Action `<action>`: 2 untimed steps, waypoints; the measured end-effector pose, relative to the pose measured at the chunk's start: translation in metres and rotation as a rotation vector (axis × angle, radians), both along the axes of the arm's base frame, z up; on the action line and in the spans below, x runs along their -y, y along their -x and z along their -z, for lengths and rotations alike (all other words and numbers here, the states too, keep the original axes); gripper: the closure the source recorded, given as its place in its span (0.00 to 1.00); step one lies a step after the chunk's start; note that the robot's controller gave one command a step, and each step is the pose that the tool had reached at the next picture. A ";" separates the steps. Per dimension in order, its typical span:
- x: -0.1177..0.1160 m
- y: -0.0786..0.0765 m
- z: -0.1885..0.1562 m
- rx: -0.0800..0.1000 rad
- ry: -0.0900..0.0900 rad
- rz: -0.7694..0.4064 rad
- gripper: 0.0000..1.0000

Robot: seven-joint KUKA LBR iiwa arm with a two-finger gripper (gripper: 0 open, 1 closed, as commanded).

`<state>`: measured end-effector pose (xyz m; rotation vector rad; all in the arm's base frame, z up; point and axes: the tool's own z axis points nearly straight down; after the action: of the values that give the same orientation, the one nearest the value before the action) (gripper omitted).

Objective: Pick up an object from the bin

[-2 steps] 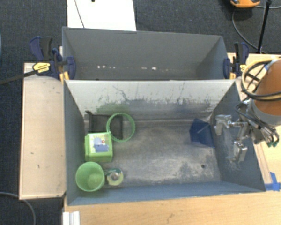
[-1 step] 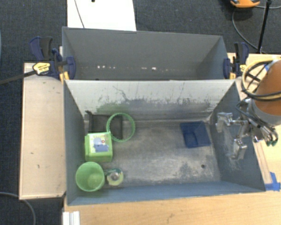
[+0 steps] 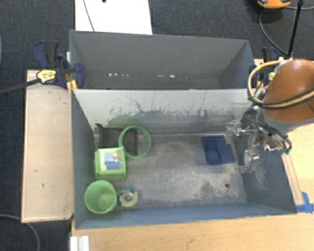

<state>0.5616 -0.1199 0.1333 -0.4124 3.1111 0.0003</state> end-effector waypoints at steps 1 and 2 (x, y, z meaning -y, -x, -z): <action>-0.020 -0.011 0.014 0.018 0.002 -0.032 0.00; -0.028 -0.011 0.029 0.011 0.000 0.147 0.00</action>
Offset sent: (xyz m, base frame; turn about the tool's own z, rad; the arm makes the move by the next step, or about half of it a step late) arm 0.0287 0.0451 -0.0633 -0.1318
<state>0.5723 -0.0923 0.1042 -0.1821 3.1218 -0.0030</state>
